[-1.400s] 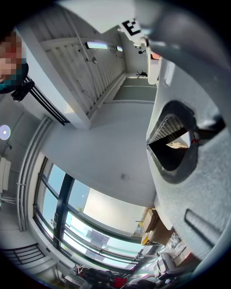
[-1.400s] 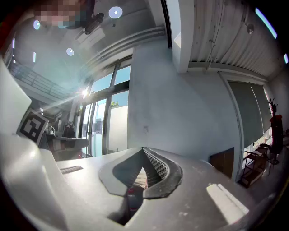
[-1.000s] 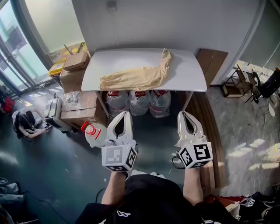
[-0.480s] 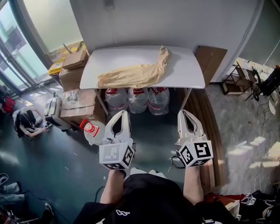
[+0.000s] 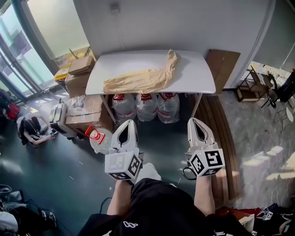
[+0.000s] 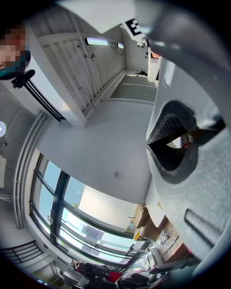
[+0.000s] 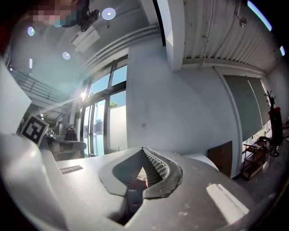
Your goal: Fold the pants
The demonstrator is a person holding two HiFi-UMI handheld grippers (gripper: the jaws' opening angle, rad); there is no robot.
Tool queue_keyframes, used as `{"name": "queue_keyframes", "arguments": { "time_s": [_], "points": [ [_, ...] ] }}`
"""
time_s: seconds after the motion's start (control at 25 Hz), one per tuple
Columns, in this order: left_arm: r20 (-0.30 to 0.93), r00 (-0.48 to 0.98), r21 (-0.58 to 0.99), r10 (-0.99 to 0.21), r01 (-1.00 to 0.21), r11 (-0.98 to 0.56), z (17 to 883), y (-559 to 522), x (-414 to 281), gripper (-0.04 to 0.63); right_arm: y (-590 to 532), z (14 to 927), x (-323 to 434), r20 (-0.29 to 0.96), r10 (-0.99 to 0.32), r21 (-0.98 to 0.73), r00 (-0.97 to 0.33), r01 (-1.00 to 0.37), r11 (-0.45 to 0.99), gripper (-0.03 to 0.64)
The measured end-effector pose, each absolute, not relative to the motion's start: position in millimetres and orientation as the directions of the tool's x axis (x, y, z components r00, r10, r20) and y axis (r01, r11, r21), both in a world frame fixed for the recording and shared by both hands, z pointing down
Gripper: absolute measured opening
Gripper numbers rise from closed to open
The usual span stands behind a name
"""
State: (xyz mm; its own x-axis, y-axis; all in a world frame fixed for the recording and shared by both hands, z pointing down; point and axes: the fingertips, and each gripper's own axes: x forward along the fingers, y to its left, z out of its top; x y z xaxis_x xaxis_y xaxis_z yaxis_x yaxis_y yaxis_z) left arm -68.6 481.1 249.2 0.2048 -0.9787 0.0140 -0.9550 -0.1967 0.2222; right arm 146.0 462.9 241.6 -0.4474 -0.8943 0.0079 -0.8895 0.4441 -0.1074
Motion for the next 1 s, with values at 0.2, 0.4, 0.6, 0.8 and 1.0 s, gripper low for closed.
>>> {"name": "queue_keyframes", "arguments": {
  "time_s": [0.2,0.4,0.6,0.8,1.0],
  "points": [
    [-0.013,0.211,0.219,-0.977,-0.953,-0.208,245.8,450.7,-73.3,0.006,435.0,237.6,145.8,-0.013,-0.898,-0.091,-0.439,-0.894,0.439,0.006],
    [-0.011,0.228,0.240,-0.974,-0.945,-0.224,268.2,375.7,-86.7,0.006,370.0,251.6,130.1,-0.005,-0.902,-0.078,-0.432,-0.899,0.431,0.006],
    [0.045,0.270,0.267,-0.962,-0.931,-0.249,299.4,266.3,-106.9,0.006,264.1,273.3,103.4,0.029,-0.911,-0.094,-0.411,-0.909,0.407,0.006],
    [0.064,0.270,0.269,-0.961,-0.932,-0.244,292.1,155.2,-152.8,0.006,142.6,255.5,47.5,-0.002,-0.898,-0.091,-0.439,-0.895,0.437,0.006],
    [0.058,0.232,0.255,-0.971,-0.944,-0.211,284.7,60.6,-215.0,0.006,41.2,235.2,-6.0,-0.023,-0.894,-0.068,-0.447,-0.892,0.447,0.006]
  ]
}}
